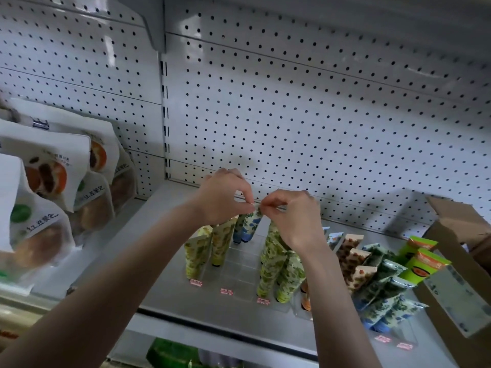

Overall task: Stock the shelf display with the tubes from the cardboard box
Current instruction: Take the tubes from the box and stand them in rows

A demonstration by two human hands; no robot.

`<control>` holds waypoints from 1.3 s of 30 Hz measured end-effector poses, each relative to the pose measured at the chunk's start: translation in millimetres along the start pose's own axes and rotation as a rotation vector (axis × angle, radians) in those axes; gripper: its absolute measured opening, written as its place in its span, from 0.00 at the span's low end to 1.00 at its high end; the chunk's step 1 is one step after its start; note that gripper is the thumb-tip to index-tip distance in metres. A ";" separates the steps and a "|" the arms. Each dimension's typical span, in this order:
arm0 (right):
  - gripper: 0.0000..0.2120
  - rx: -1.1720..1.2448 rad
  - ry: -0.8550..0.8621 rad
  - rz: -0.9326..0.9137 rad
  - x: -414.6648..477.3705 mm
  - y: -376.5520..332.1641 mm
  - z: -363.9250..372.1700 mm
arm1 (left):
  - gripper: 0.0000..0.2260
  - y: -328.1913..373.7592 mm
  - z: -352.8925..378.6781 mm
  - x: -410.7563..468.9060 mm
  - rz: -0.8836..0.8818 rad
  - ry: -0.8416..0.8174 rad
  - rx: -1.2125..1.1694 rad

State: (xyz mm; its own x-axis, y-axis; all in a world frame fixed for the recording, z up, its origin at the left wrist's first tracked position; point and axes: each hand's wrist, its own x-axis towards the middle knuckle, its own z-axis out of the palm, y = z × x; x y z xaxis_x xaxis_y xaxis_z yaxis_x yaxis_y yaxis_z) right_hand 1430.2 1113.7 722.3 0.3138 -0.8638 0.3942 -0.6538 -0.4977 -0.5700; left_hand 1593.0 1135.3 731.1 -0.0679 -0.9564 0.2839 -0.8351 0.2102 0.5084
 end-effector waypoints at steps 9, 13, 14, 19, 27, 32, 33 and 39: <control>0.03 -0.224 -0.110 0.106 12.9 0.2 -2.3 | 0.03 -2.0 8.4 16.5 -0.002 -0.069 0.090; 0.04 -0.292 -0.169 0.126 17.8 1.2 -0.9 | 0.04 -1.5 12.8 22.4 -0.001 -0.102 0.123; 0.04 -0.312 -0.184 0.128 18.3 1.4 -0.5 | 0.04 -1.7 14.2 23.7 0.001 -0.112 0.133; 0.04 -0.358 -0.215 0.122 22.6 1.3 -1.5 | 0.03 -2.5 16.9 28.4 0.023 -0.112 0.141; 0.03 -0.380 -0.233 0.114 27.5 6.0 -1.3 | 0.03 -3.3 22.7 32.2 0.026 -0.107 0.147; 0.02 -0.368 -0.252 0.120 29.2 10.9 1.5 | 0.04 -3.3 26.3 33.2 0.026 -0.131 0.157; 0.02 -0.365 -0.260 0.124 30.1 11.3 2.0 | 0.04 -3.6 26.8 33.5 0.028 -0.138 0.166; 0.02 -0.376 -0.304 0.133 32.1 15.7 4.9 | 0.04 -3.6 30.7 34.4 0.029 -0.168 0.191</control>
State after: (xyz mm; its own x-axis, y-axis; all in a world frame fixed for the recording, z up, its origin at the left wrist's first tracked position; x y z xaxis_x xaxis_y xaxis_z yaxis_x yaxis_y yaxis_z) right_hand 1433.4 1077.8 722.5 0.3605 -0.9297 0.0756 -0.8872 -0.3668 -0.2800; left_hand 1577.0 1095.4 714.0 -0.1694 -0.9742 0.1489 -0.9185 0.2108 0.3347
